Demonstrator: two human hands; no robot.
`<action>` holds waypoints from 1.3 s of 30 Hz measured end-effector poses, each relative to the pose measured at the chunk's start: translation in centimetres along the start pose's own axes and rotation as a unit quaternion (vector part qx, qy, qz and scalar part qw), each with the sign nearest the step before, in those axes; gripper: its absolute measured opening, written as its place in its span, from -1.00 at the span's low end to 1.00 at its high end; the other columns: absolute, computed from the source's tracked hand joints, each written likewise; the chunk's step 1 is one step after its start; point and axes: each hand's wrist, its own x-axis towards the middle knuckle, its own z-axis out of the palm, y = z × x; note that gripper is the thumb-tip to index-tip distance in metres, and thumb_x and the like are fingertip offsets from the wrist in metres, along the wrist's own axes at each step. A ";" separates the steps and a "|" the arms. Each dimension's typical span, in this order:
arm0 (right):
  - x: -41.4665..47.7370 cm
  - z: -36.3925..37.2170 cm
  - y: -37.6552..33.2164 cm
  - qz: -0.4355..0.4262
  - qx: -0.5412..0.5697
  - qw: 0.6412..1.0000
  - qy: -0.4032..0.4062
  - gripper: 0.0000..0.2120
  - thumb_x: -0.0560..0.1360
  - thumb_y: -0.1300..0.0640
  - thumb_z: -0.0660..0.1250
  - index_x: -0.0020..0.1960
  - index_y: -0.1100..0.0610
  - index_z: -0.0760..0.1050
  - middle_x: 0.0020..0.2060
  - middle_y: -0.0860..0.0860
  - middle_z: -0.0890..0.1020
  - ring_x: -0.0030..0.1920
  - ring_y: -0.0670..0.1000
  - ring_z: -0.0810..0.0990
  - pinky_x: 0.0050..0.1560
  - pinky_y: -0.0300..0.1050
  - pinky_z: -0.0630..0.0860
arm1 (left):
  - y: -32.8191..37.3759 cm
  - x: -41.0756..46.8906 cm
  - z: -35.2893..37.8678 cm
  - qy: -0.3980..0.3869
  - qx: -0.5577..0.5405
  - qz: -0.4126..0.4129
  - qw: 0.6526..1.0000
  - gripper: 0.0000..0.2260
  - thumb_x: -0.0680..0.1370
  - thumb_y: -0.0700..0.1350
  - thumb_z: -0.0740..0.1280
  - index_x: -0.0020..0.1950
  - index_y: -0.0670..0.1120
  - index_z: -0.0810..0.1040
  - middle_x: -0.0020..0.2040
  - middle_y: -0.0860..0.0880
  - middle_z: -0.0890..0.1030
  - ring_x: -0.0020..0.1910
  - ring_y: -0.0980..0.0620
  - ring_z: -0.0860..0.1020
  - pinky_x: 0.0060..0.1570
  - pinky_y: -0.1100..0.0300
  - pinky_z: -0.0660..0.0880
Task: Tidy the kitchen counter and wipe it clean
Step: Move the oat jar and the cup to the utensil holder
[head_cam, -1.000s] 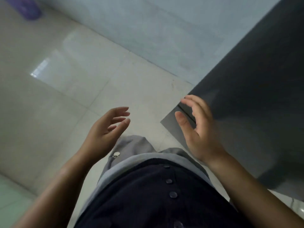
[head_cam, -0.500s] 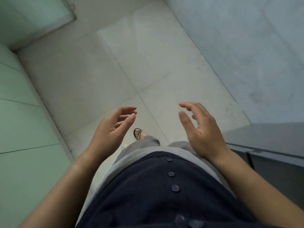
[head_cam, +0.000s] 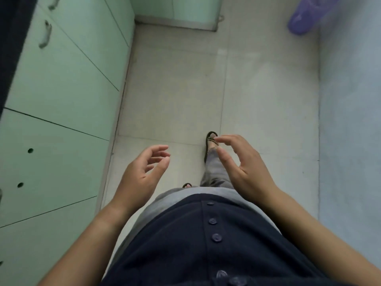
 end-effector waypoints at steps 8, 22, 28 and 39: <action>19.3 -6.6 -1.5 -0.078 -0.032 0.995 -0.050 -0.57 0.52 -0.15 0.08 0.24 0.07 0.43 0.24 -0.06 0.45 0.25 -0.14 0.39 0.25 -0.19 0.34 | 6.9 15.0 -2.2 0.107 -0.069 0.004 0.992 -0.76 0.44 0.23 0.23 0.08 0.28 0.50 0.03 0.23 0.61 0.08 0.25 0.55 0.05 0.32 0.41; 43.2 -4.2 -8.3 -0.155 -0.070 0.963 -0.209 -0.56 0.51 -0.20 0.03 0.21 0.01 0.45 0.19 -0.09 0.49 0.22 -0.14 0.42 0.21 -0.18 0.35 | 9.2 27.6 -11.3 0.282 -0.168 -0.067 0.942 -0.77 0.42 0.25 0.24 0.04 0.30 0.52 0.03 0.21 0.62 0.10 0.17 0.56 0.05 0.25 0.44; 56.2 1.6 -16.8 -0.225 -0.079 0.947 -0.217 -0.57 0.54 -0.19 0.04 0.21 0.03 0.45 0.19 -0.07 0.49 0.20 -0.13 0.43 0.19 -0.16 0.38 | 9.0 35.7 -22.1 0.338 -0.177 -0.047 0.923 -0.80 0.47 0.16 0.25 0.05 0.22 0.53 0.03 0.20 0.62 0.10 0.22 0.55 0.02 0.43 0.42; 71.1 13.1 -32.0 -0.321 -0.066 0.902 -0.281 -0.59 0.53 -0.19 0.07 0.21 0.01 0.44 0.16 -0.12 0.49 0.17 -0.16 0.45 0.19 -0.10 0.44 | 7.3 41.5 -39.1 0.427 -0.172 -0.081 0.884 -0.74 0.44 0.25 0.22 0.10 0.29 0.50 0.08 0.25 0.59 0.13 0.28 0.52 0.07 0.28 0.41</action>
